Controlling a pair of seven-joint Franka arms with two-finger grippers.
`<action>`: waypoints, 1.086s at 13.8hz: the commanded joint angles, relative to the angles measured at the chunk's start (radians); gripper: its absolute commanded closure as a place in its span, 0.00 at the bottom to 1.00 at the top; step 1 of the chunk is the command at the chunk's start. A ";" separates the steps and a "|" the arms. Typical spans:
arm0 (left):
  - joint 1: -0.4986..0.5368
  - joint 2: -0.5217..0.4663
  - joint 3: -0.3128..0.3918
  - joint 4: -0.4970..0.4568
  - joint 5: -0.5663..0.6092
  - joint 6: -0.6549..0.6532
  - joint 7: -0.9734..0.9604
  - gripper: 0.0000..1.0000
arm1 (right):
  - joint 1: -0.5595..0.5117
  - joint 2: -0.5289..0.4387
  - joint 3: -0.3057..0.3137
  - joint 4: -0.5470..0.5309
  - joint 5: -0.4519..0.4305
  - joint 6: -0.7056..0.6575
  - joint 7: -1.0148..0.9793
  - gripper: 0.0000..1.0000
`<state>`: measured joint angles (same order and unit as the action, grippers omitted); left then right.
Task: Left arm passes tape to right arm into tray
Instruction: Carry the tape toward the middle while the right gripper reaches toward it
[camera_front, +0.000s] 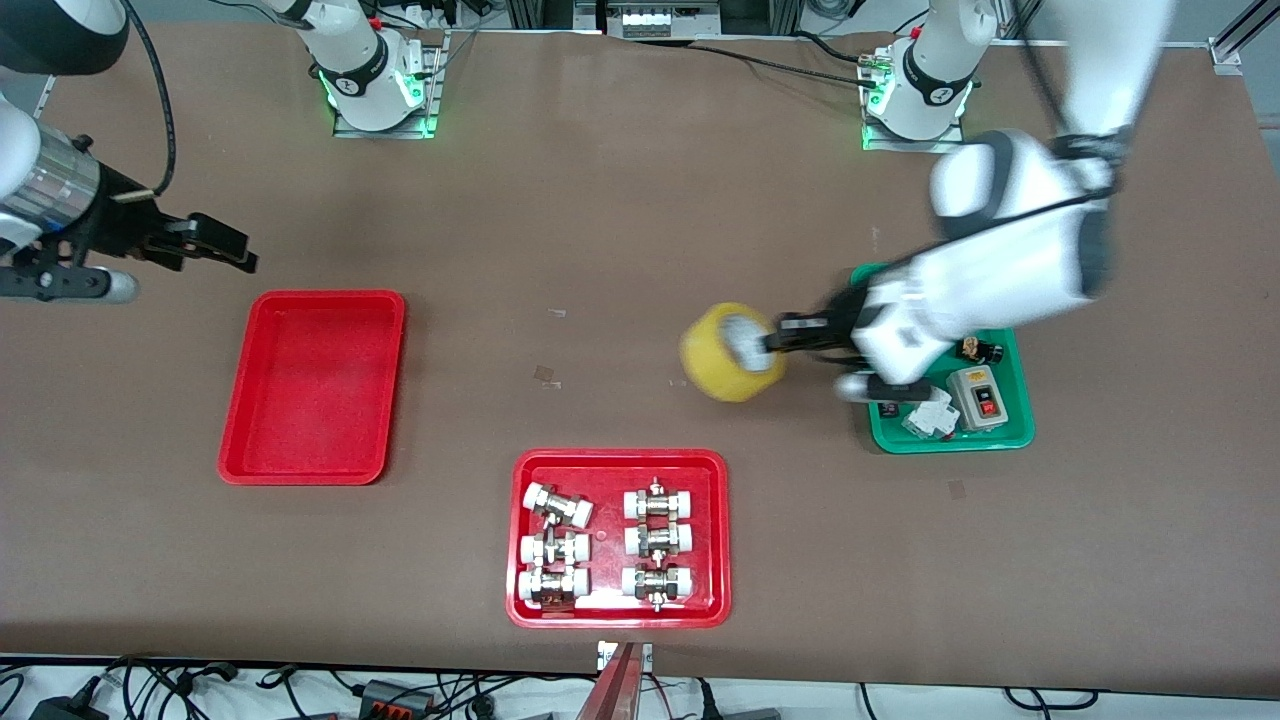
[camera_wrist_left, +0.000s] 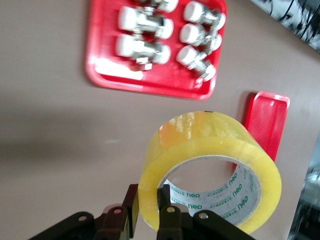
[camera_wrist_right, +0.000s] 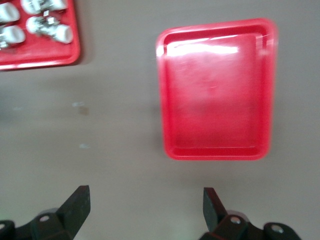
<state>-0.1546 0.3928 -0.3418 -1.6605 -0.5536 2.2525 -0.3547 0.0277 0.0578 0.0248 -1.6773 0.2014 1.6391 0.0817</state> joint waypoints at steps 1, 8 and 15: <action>-0.106 0.108 0.003 0.087 -0.026 0.186 -0.181 0.99 | 0.001 0.037 0.006 0.010 0.128 0.001 -0.055 0.00; -0.324 0.239 0.004 0.145 -0.034 0.559 -0.901 1.00 | 0.173 0.221 0.006 0.085 0.432 0.230 -0.085 0.00; -0.327 0.265 0.001 0.202 -0.124 0.558 -1.035 0.99 | 0.235 0.385 0.007 0.159 0.607 0.370 -0.316 0.00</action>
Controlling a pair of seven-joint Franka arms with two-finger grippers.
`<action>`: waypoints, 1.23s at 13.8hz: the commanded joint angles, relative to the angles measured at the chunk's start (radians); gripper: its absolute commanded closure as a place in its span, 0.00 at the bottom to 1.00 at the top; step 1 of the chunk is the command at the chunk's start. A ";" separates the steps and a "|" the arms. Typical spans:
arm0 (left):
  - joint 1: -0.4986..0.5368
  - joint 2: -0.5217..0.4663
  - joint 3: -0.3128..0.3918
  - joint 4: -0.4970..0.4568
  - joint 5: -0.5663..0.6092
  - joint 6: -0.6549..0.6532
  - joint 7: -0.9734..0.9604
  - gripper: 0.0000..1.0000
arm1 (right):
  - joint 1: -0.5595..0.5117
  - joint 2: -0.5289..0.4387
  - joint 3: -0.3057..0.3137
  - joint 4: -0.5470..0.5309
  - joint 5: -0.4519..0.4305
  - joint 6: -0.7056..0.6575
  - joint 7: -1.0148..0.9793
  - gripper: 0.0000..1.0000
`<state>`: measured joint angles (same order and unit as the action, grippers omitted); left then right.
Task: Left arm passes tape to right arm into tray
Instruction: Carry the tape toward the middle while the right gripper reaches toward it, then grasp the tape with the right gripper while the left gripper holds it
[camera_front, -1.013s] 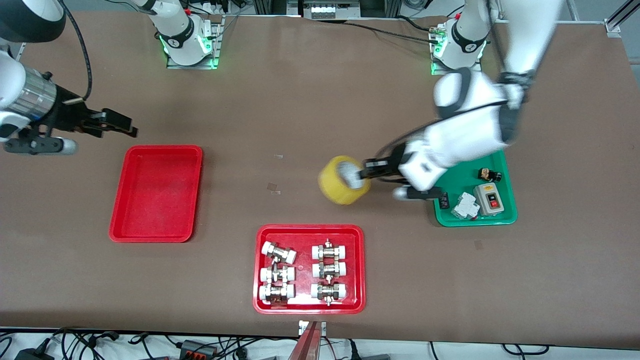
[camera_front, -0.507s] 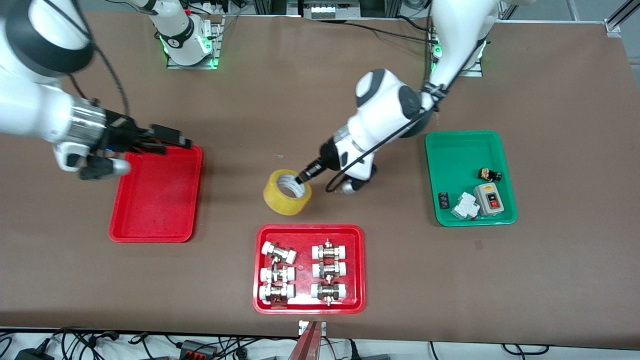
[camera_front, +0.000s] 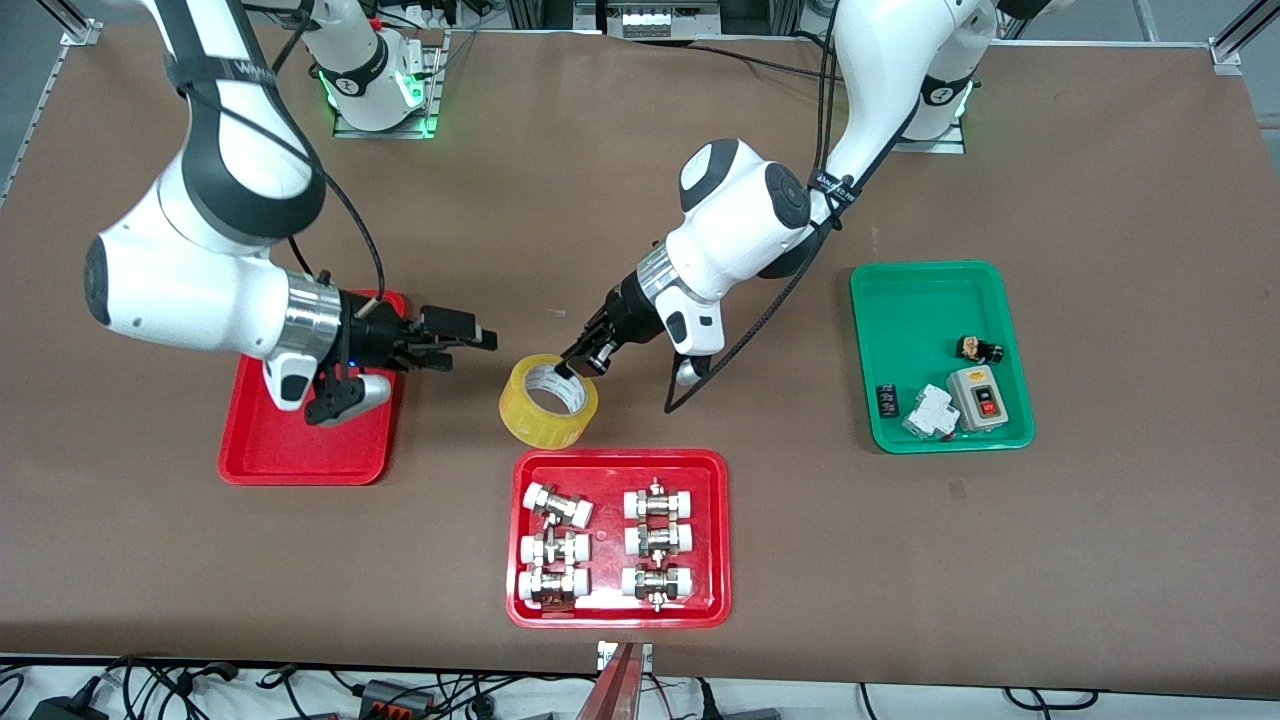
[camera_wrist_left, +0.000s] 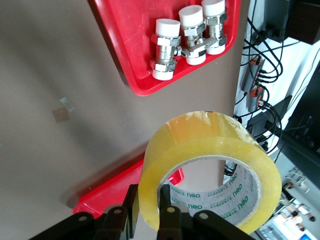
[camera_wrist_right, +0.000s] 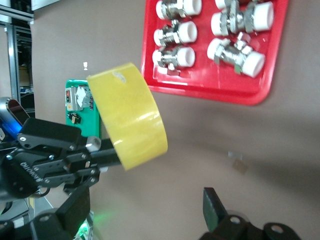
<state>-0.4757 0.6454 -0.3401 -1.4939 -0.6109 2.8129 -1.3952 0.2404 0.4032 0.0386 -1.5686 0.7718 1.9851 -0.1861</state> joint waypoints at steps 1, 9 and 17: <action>-0.006 0.013 0.000 0.035 -0.070 -0.003 0.005 0.99 | 0.025 0.060 -0.006 0.073 0.058 0.029 -0.053 0.00; -0.006 0.013 -0.007 0.035 -0.101 -0.007 0.002 0.97 | 0.083 0.132 -0.006 0.088 0.119 0.199 -0.079 0.00; -0.004 0.008 -0.005 0.037 -0.089 -0.007 0.002 0.96 | 0.080 0.129 -0.008 0.122 0.121 0.195 -0.067 1.00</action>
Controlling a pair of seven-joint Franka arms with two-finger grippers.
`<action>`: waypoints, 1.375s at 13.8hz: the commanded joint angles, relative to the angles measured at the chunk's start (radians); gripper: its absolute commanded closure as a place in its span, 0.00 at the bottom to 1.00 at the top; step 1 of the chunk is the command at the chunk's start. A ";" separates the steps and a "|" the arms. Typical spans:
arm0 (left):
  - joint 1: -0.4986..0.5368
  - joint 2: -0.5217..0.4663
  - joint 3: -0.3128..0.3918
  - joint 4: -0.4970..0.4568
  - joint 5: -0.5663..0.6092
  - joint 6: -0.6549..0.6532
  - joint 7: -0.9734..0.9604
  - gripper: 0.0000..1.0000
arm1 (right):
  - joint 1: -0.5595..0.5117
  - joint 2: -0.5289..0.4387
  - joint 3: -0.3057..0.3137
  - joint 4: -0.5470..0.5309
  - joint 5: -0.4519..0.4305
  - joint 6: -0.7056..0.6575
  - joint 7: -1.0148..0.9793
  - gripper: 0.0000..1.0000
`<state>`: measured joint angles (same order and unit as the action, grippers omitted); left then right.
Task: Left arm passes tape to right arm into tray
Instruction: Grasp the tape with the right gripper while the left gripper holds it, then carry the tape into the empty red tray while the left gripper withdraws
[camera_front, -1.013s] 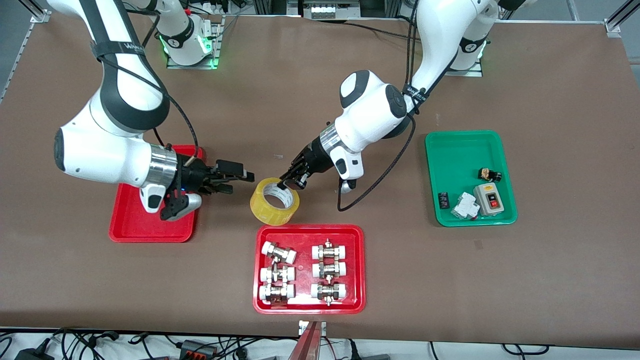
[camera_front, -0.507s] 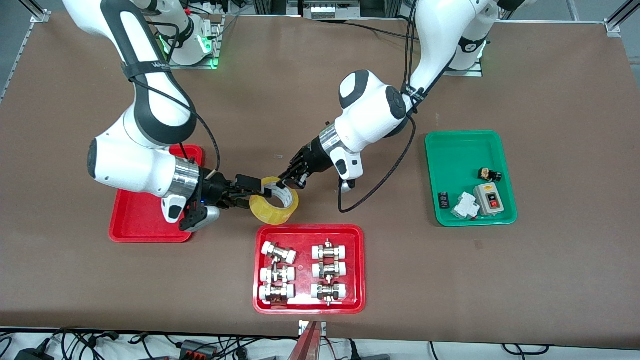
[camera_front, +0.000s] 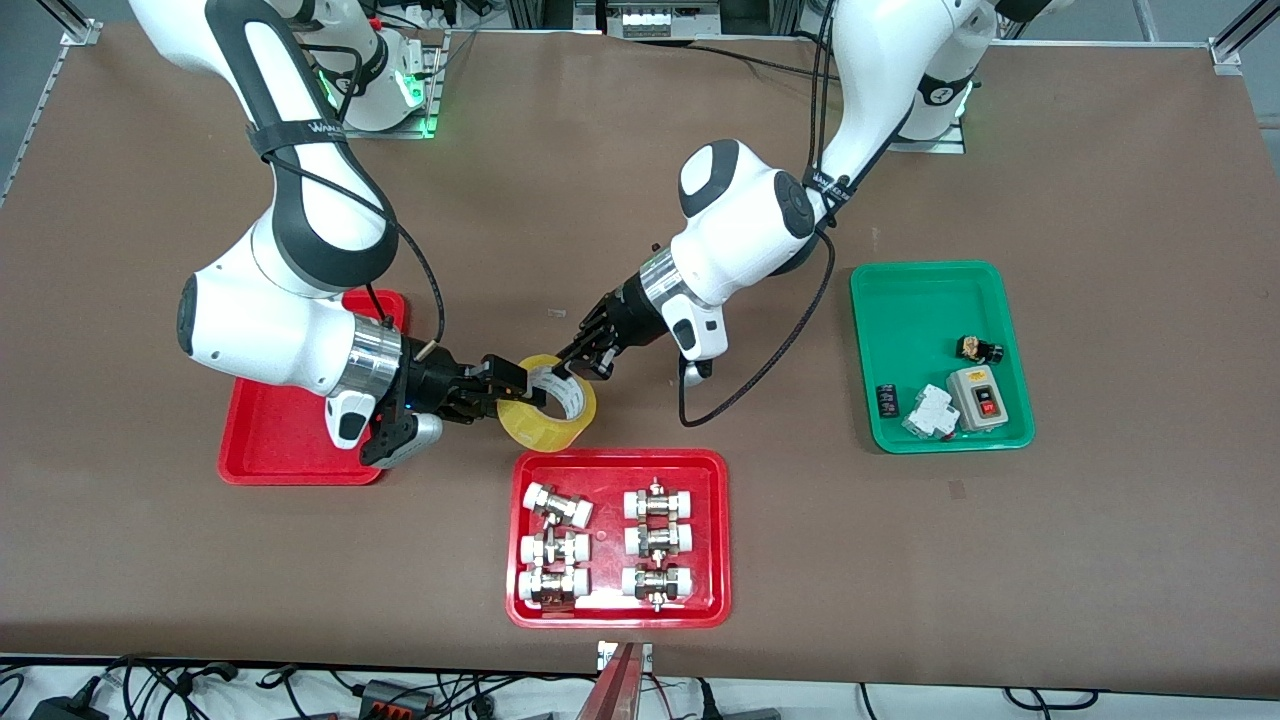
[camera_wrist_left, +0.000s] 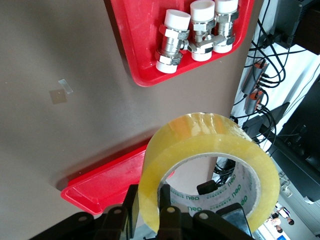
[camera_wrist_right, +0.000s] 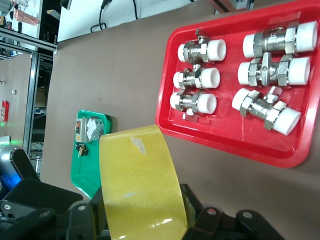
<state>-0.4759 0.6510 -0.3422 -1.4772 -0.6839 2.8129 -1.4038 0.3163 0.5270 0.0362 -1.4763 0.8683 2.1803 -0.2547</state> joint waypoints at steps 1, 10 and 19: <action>-0.004 0.001 0.000 0.021 -0.006 -0.007 0.014 0.88 | 0.004 0.005 -0.006 0.030 0.024 0.000 0.000 1.00; 0.229 -0.088 0.005 0.040 0.541 -0.263 0.228 0.00 | -0.052 0.002 -0.015 0.054 0.011 -0.075 0.020 1.00; 0.554 -0.232 0.022 0.313 0.616 -1.442 0.724 0.00 | -0.406 -0.009 -0.016 -0.048 -0.189 -0.525 -0.315 1.00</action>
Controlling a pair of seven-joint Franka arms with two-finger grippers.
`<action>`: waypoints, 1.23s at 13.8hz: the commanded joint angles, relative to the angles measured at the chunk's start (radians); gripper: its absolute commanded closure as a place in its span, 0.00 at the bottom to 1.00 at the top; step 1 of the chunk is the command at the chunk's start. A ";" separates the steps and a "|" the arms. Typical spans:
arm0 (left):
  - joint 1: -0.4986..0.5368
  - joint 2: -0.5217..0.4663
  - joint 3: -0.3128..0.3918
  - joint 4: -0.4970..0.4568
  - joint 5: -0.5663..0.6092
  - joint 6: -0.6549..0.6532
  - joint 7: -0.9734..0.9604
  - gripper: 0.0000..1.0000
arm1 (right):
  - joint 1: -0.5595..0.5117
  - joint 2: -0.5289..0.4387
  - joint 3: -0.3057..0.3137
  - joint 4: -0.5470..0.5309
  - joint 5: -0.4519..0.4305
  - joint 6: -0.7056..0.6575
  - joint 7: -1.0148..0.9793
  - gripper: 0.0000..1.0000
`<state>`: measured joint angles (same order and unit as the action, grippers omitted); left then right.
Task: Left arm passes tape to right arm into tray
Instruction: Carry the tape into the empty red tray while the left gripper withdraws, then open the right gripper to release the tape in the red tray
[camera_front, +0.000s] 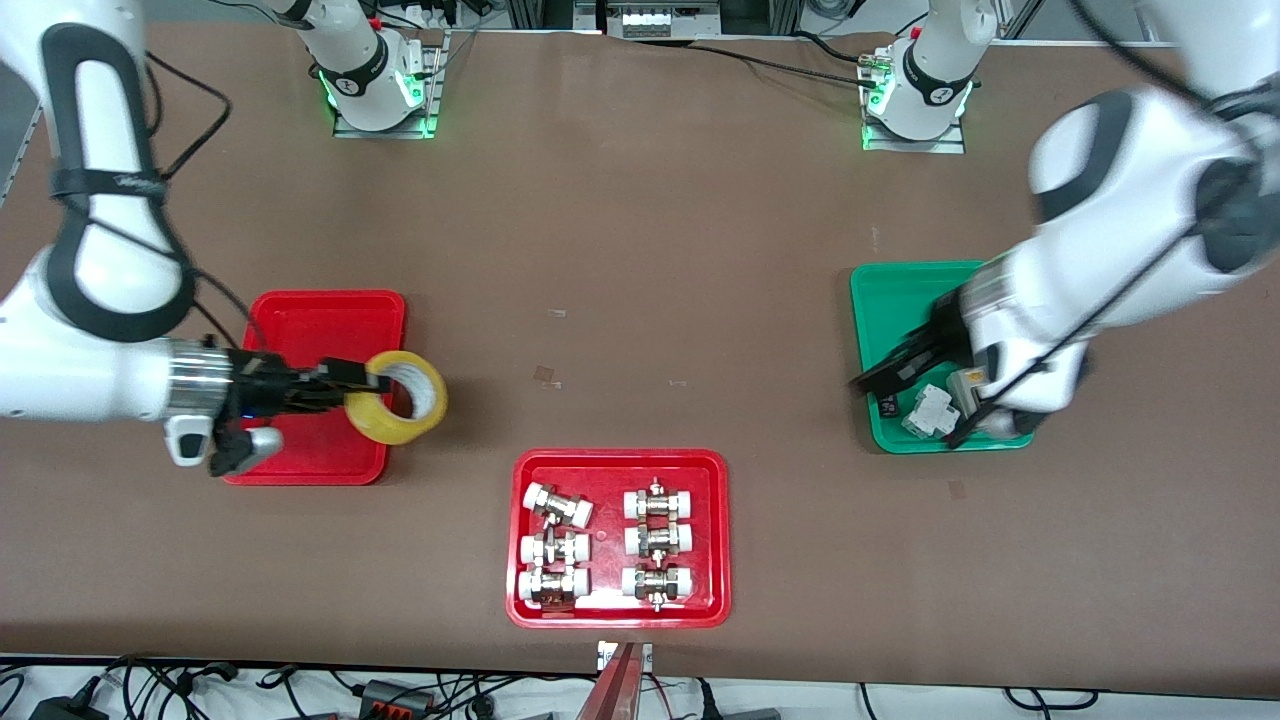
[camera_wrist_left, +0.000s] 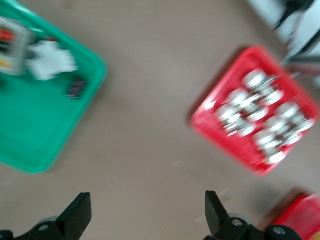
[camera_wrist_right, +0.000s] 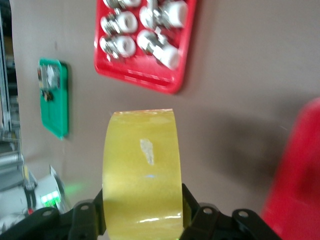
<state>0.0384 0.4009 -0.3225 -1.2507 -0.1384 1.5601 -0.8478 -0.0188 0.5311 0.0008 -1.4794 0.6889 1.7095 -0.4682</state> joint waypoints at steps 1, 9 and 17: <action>0.067 0.018 -0.006 0.094 0.154 -0.251 0.306 0.00 | -0.123 -0.011 0.019 -0.092 -0.026 -0.073 -0.184 1.00; 0.156 -0.317 -0.015 -0.394 0.313 -0.045 0.635 0.00 | -0.288 0.115 0.018 -0.254 -0.075 0.013 -0.599 1.00; 0.219 -0.329 0.003 -0.415 0.244 0.012 0.657 0.00 | -0.222 0.100 0.021 -0.243 -0.198 0.139 -0.621 0.00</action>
<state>0.2175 0.0505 -0.3245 -1.6962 0.1270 1.5668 -0.2273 -0.2758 0.6765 0.0179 -1.7210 0.5599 1.8095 -1.0779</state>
